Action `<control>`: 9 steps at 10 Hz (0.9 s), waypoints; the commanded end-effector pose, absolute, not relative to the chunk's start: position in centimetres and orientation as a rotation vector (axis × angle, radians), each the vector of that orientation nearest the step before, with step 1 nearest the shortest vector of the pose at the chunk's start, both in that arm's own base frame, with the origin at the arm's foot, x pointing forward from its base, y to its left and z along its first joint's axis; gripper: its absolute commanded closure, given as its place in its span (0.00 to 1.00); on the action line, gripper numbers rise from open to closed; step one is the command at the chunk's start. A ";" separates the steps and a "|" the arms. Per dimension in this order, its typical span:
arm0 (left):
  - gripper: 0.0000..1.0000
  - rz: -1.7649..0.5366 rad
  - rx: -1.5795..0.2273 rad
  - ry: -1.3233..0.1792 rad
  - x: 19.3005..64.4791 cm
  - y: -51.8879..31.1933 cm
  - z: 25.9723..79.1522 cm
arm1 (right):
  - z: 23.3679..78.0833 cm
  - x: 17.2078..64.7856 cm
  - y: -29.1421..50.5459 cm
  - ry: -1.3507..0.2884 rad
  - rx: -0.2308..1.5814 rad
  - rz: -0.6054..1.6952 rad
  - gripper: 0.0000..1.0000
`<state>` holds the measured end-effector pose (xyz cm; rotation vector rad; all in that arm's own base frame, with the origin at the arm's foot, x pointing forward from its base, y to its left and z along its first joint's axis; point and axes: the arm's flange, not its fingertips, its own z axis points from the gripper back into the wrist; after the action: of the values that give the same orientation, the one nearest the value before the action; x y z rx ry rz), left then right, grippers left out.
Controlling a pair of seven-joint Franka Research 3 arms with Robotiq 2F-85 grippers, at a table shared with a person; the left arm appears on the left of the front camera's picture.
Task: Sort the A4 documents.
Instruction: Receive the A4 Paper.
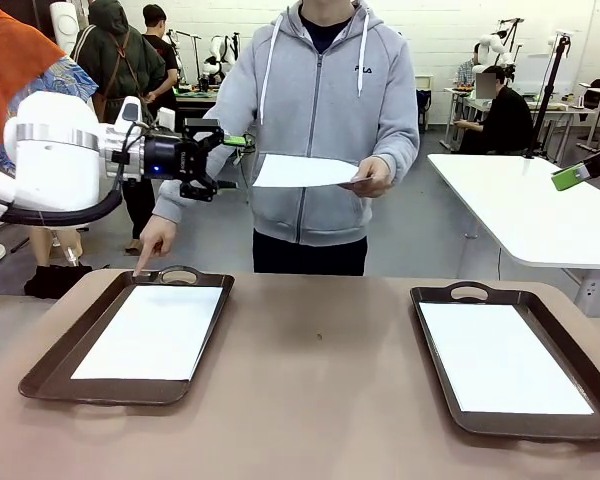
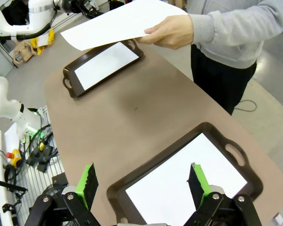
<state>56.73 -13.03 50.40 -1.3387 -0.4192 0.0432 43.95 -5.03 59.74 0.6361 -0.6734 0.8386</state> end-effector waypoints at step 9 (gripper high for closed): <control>0.00 0.000 -1.477 -0.051 62.0 -18.4 47.8 | 59.6 43.9 -4.9 -0.668 0.640 0.840 0.00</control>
<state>60.52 -17.91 47.50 -1.5122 -0.0773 -0.0030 43.95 -5.03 59.74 0.6363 -0.6735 0.8386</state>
